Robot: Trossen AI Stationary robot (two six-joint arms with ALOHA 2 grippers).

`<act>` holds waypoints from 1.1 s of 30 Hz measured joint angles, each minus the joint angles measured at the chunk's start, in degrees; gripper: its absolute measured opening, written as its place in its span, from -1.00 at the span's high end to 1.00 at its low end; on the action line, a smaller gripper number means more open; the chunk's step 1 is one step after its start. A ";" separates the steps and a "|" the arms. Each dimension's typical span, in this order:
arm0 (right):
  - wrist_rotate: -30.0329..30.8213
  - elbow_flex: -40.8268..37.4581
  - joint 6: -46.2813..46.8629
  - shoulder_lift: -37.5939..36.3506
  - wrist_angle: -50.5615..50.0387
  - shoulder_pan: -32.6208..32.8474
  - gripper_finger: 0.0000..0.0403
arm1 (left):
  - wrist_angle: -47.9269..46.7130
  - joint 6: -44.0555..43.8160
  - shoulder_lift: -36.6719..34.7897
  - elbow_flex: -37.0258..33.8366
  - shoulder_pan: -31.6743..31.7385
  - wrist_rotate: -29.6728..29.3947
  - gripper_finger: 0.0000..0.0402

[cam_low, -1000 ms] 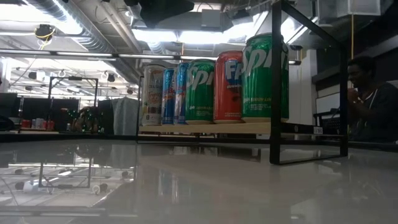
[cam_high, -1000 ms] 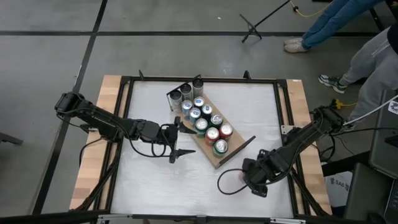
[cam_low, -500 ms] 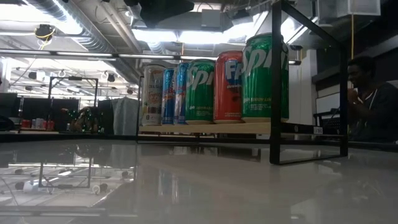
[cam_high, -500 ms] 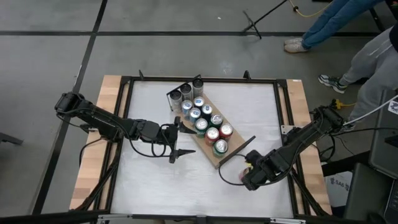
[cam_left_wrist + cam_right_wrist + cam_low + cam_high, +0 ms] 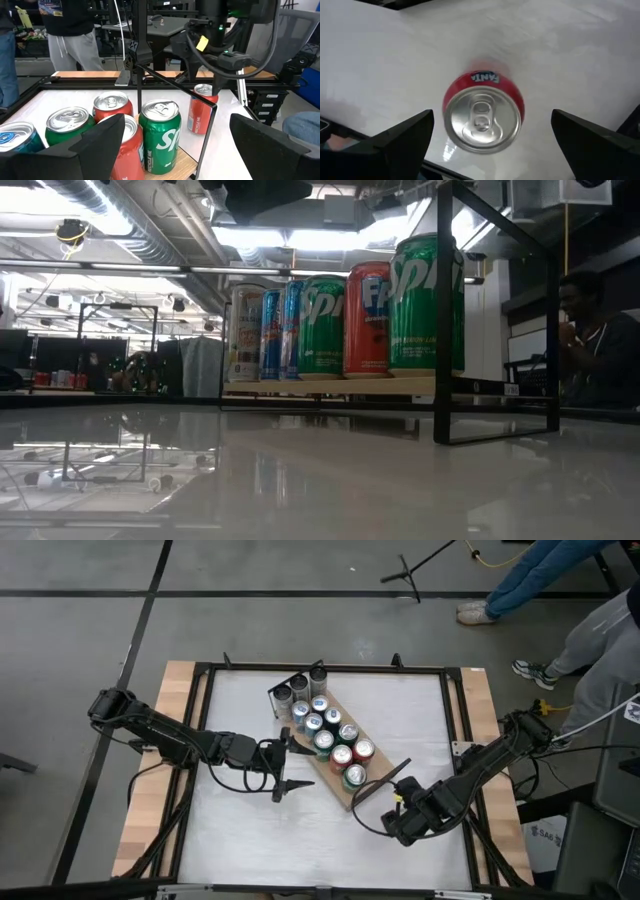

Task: Place canned beverage on shelf
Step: Put the red soda can on the shelf

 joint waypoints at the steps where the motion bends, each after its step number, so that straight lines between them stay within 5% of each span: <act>1: 0.02 -0.32 0.39 0.00 0.13 0.00 -0.95 | 0.00 0.00 0.00 0.02 0.00 0.00 -0.76; 18: 2.16 -1.05 -1.82 0.00 3.23 0.00 -0.95 | 0.00 0.00 0.00 0.01 0.00 0.00 -0.76; 33: 1.88 -1.07 -20.77 0.00 3.91 0.00 -0.95 | 0.02 0.00 0.00 0.02 0.01 0.00 -0.76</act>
